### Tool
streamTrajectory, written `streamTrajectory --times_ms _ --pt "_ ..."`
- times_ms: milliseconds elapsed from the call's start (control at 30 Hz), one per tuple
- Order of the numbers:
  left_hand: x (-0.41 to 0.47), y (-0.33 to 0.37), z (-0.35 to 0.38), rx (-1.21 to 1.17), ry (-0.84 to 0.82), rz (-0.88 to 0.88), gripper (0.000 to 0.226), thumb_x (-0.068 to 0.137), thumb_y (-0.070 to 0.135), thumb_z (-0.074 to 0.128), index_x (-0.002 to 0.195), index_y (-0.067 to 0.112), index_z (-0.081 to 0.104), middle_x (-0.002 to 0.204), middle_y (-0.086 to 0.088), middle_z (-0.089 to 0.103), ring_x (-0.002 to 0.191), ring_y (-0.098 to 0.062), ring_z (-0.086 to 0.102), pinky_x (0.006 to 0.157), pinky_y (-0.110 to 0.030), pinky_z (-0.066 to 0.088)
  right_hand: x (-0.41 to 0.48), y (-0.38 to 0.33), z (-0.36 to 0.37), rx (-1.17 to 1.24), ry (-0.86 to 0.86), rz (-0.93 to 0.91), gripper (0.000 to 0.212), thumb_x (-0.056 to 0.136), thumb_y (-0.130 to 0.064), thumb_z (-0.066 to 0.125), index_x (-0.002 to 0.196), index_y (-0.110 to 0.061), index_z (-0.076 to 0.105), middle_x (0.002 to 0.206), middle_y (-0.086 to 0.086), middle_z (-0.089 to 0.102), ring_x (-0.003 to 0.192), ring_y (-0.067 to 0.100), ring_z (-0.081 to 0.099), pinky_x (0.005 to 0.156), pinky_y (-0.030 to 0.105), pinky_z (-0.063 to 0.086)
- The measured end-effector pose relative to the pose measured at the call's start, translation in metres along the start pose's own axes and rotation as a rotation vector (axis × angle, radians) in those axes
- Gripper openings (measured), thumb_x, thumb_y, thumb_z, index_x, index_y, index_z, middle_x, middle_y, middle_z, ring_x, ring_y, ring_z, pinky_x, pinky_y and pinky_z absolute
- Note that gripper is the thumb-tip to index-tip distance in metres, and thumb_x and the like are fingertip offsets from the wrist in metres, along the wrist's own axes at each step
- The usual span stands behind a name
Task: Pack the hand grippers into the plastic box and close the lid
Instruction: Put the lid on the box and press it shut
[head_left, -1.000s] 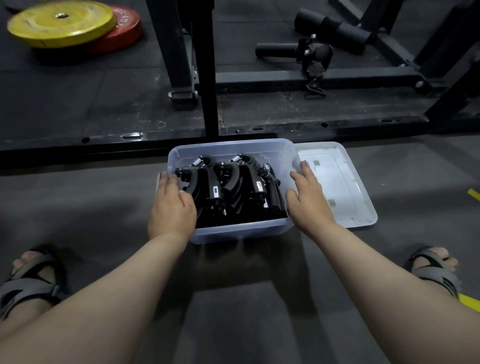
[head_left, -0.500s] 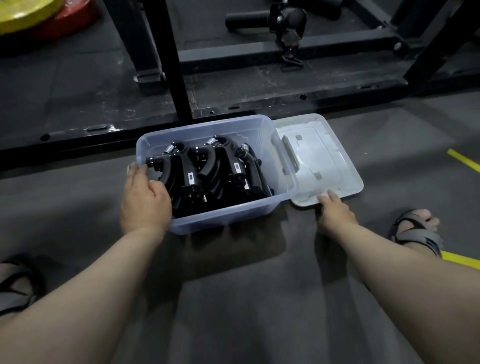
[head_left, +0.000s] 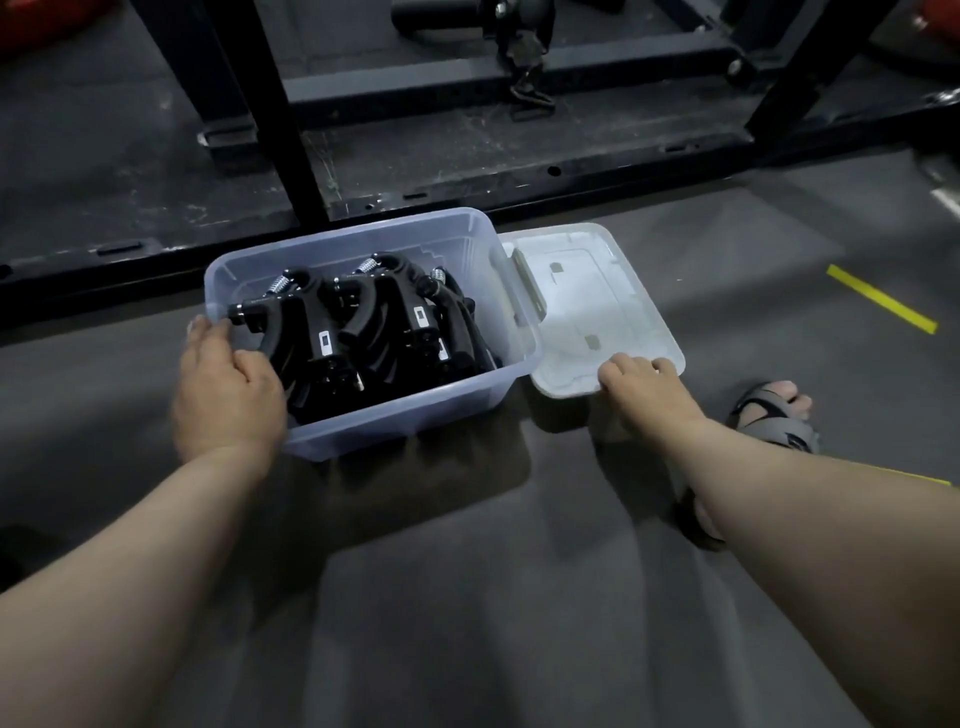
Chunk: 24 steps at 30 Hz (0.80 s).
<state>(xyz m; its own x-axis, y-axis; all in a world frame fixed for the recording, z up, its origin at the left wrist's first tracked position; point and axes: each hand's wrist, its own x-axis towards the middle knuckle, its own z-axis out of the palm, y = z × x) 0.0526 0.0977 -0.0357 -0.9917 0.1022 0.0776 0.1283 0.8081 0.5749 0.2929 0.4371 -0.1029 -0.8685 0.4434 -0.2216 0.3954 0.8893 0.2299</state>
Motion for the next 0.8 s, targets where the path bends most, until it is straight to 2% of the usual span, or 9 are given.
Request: streamTrajectory --times_ms 67,133,167,267,333,400,533,700,800 --pt "0.000 0.001 0.000 0.004 -0.013 0.000 0.052 0.096 0.018 0.033 0.147 0.014 0.042 0.158 -0.006 0.030 0.146 -0.021 0.026 0.118 -0.038 0.023 -0.005 0.010 -0.012 0.033 0.193 0.027 0.027 0.074 0.002 0.053 0.096 -0.013 0.047 0.091 0.011 0.053 0.080 0.033 0.053 0.073 0.041 0.038" --pt "0.000 0.002 -0.001 0.005 -0.031 -0.005 0.052 0.096 0.018 0.033 0.147 0.015 0.041 0.159 -0.006 0.027 0.146 -0.022 0.025 0.118 -0.040 0.023 -0.008 0.022 -0.026 0.117 0.369 0.029 0.014 0.082 -0.013 0.042 0.096 -0.015 0.044 0.085 0.012 0.052 0.076 0.033 0.053 0.073 0.040 0.029" --pt "0.000 0.001 -0.001 0.006 -0.040 -0.002 0.052 0.096 0.018 0.032 0.147 0.015 0.040 0.160 -0.005 0.026 0.147 -0.022 0.024 0.118 -0.040 0.023 -0.007 0.029 -0.035 0.148 0.402 0.037 0.020 0.084 -0.017 0.036 0.101 -0.014 0.047 0.088 0.013 0.052 0.080 0.033 0.053 0.076 0.040 0.028" --pt "0.000 0.001 -0.003 -0.005 -0.070 0.000 0.051 0.098 0.019 0.031 0.149 0.016 0.039 0.161 -0.002 0.024 0.148 -0.019 0.021 0.119 -0.038 0.021 -0.001 0.048 -0.067 0.156 0.458 0.048 0.036 0.089 -0.019 0.035 0.110 -0.003 0.059 0.092 0.021 0.053 0.085 0.039 0.053 0.080 0.046 0.041" --pt "0.000 0.001 -0.006 -0.022 -0.090 -0.017 0.051 0.098 0.020 0.030 0.149 0.017 0.038 0.161 -0.001 0.024 0.148 -0.020 0.021 0.119 -0.038 0.022 0.005 0.055 -0.093 0.131 0.414 0.040 0.020 0.089 -0.011 0.051 0.105 -0.002 0.060 0.090 0.022 0.050 0.082 0.041 0.053 0.075 0.049 0.049" --pt "-0.001 0.002 -0.009 -0.034 -0.123 -0.032 0.052 0.099 0.022 0.029 0.150 0.019 0.035 0.162 0.000 0.021 0.148 -0.022 0.023 0.118 -0.040 0.023 0.006 0.058 -0.124 0.149 0.359 0.044 0.012 0.090 -0.010 0.058 0.101 -0.010 0.056 0.096 0.018 0.045 0.086 0.040 0.051 0.073 0.047 0.047" --pt "0.001 -0.001 -0.012 -0.064 -0.177 -0.024 0.054 0.099 0.022 0.027 0.153 0.019 0.028 0.163 -0.002 0.017 0.149 -0.020 0.018 0.118 -0.037 0.021 0.000 0.066 -0.187 0.219 0.388 0.292 0.016 0.100 -0.039 0.038 0.102 -0.024 0.040 0.107 0.014 0.054 0.091 0.040 0.059 0.069 0.041 0.039" --pt "0.000 -0.003 -0.013 -0.181 -0.205 -0.020 0.054 0.099 0.016 0.029 0.153 0.015 0.028 0.163 -0.004 0.012 0.151 -0.013 0.006 0.119 -0.028 0.010 -0.016 0.054 -0.263 0.204 0.561 0.138 0.023 0.100 -0.044 0.041 0.112 -0.024 0.043 0.114 0.014 0.060 0.091 0.043 0.062 0.068 0.041 0.040" --pt "0.003 -0.003 -0.018 -0.268 -0.213 -0.062 0.052 0.097 0.015 0.034 0.149 0.014 0.037 0.163 -0.003 0.016 0.150 -0.012 0.009 0.118 -0.024 0.009 -0.011 0.055 -0.297 0.327 0.715 0.113 0.042 0.095 -0.061 0.033 0.117 -0.027 0.041 0.101 0.011 0.063 0.079 0.044 0.062 0.069 0.049 0.053"
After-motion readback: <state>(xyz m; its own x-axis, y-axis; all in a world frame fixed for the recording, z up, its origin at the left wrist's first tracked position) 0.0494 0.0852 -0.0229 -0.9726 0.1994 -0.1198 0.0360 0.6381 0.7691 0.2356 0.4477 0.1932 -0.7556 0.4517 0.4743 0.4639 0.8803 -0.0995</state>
